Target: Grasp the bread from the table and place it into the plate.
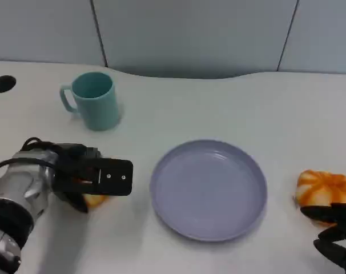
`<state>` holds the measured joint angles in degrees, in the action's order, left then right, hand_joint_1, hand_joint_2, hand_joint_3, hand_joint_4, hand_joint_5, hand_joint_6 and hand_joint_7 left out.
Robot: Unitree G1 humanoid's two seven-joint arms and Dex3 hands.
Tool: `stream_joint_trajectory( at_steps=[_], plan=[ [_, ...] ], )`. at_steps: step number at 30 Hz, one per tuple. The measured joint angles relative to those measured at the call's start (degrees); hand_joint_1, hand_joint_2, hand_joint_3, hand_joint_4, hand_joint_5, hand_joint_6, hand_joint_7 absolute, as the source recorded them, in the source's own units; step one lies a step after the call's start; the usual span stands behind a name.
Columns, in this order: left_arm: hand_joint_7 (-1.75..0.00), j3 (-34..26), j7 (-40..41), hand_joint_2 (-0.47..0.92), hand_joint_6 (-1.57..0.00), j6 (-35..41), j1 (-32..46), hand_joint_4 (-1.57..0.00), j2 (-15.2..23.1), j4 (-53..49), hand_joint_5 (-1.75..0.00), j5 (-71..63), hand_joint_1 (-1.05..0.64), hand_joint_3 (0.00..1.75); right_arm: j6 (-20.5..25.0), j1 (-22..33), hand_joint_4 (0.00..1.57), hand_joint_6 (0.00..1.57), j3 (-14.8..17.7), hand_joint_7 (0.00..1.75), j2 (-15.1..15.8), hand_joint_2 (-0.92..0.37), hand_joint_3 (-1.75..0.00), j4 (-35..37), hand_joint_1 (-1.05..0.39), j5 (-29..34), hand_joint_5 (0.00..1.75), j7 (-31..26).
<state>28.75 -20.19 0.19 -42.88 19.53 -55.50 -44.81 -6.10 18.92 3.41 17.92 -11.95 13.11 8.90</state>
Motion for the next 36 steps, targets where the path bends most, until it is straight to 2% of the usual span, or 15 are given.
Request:
stream_joint_trajectory(
  at_steps=[9, 17, 18, 20, 22, 23, 24, 25, 26, 27, 28, 31, 33, 35, 36],
  plan=[
    [-0.06, 1.6, 6.3, 0.78, -0.35, -1.25, -1.24, -0.17, -1.14, -4.76, -0.08, 0.42, -0.38, 0.01, 0.19, 0.47, 0.59, 0.78, 0.07, 0.0, -0.01, -0.92, -0.38, -0.84, -0.28, -0.13, 0.67, -0.04],
    [-0.14, 2.53, 10.56, 0.88, -0.56, -2.36, -1.91, -0.34, -1.53, -7.2, -0.2, 0.58, -0.32, 0.03, 1.07, 0.66, 0.61, 0.79, 0.11, 0.0, 0.0, -0.92, -0.37, -2.19, -0.25, 0.54, 0.63, -0.21],
    [-0.2, 2.52, 10.93, 0.9, -0.54, -2.33, -2.05, -0.34, -1.67, -7.61, -0.24, 0.64, -0.32, 0.01, 1.05, 0.67, 0.61, 0.79, 0.12, 0.0, 0.0, -0.92, -0.37, -2.19, -0.25, 0.61, 0.63, -0.22],
    [-0.48, 2.5, 11.53, 0.91, -0.4, -2.14, -2.48, -0.29, -2.11, -8.55, -0.36, 0.77, -0.32, 0.0, 1.02, 0.67, 0.61, 0.79, 0.13, 0.0, -0.01, -0.92, -0.37, -2.18, -0.25, 0.45, 0.63, -0.21],
    [-0.58, 2.5, 12.3, 0.92, -0.35, -1.69, -2.8, -0.27, -2.53, -9.16, -0.4, 0.95, -0.31, 0.0, 1.01, 0.67, 0.61, 0.79, 0.14, 0.0, -0.02, -0.92, -0.36, -2.18, -0.25, 0.19, 0.62, -0.21],
    [-0.99, 2.51, 12.48, 0.88, -0.25, -1.64, -2.94, -0.21, -2.63, -9.42, -0.97, 1.12, -0.25, 0.01, 1.01, 0.67, 0.62, 0.79, 0.14, 0.01, -0.02, -0.92, -0.36, -2.18, -0.25, 0.07, 0.62, -0.21],
    [-1.19, 2.47, 12.61, 0.87, -0.2, -1.55, -3.04, -0.15, -2.74, -9.67, -1.28, 1.39, -0.23, 0.0, 1.01, 0.67, 0.62, 0.8, 0.14, 0.01, -0.02, -0.92, -0.36, -2.18, -0.26, -0.01, 0.62, -0.21],
    [-1.32, 2.33, 13.24, 0.87, -0.17, -1.47, -3.07, -0.12, -2.86, -9.87, -1.47, 1.76, -0.22, 0.0, 1.04, 0.67, 0.63, 0.8, 0.14, 0.01, -0.02, -0.92, -0.36, -2.23, -0.25, -0.01, 0.62, -0.21],
    [-1.35, 2.15, 13.94, 0.86, -0.17, -1.43, -3.07, -0.12, -2.9, -10.02, -1.56, 2.05, -0.21, 0.0, 1.1, 0.68, 0.63, 0.8, 0.14, 0.01, -0.02, -0.92, -0.35, -2.34, -0.25, 0.01, 0.62, -0.21],
    [-1.17, 1.97, 14.55, 0.86, -0.26, -1.44, -3.07, -0.18, -2.91, -10.17, -1.52, 2.37, -0.21, 0.0, 1.2, 0.69, 0.64, 0.8, 0.14, 0.01, -0.02, -0.92, -0.35, -2.48, -0.24, 0.03, 0.62, -0.21],
    [-1.1, 1.9, 15.08, 0.86, -0.32, -1.49, -3.1, -0.24, -2.96, -10.48, -1.55, 2.55, -0.19, 0.0, 1.23, 0.68, 0.64, 0.81, 0.14, 0.01, -0.02, -0.92, -0.34, -2.51, -0.24, 0.08, 0.62, -0.25],
    [-1.05, 1.6, 16.12, 0.87, -0.37, -1.58, -3.62, -0.3, -3.36, -11.98, -1.59, 3.6, -0.18, 0.0, 1.21, 0.61, 0.65, 0.81, 0.13, 0.01, -0.02, -0.92, -0.34, -2.5, -0.24, 0.16, 0.61, -0.6],
    [-0.94, 1.45, 16.84, 0.91, -0.5, -1.9, -3.74, -0.44, -3.39, -12.71, -1.56, 4.36, -0.21, 0.02, 1.2, 0.52, 0.64, 0.81, 0.13, 0.01, -0.02, -0.92, -0.34, -2.5, -0.24, 0.16, 0.6, -0.68],
    [-0.84, 1.28, 18.98, 0.9, -0.57, -3.53, -3.65, -0.49, -3.3, -13.62, -1.54, 4.59, -0.2, 0.01, 1.2, 0.48, 0.64, 0.81, 0.13, 0.01, -0.02, -0.92, -0.33, -2.49, -0.23, 0.16, 0.6, -0.68],
    [-0.63, 1.32, 20.3, 0.89, -0.65, -4.18, -3.54, -0.52, -3.27, -13.93, -1.46, 4.6, -0.19, 0.0, 1.19, 0.39, 0.65, 0.81, 0.12, 0.01, -0.02, -0.92, -0.33, -2.42, -0.23, 0.15, 0.6, -0.69]
  ],
)
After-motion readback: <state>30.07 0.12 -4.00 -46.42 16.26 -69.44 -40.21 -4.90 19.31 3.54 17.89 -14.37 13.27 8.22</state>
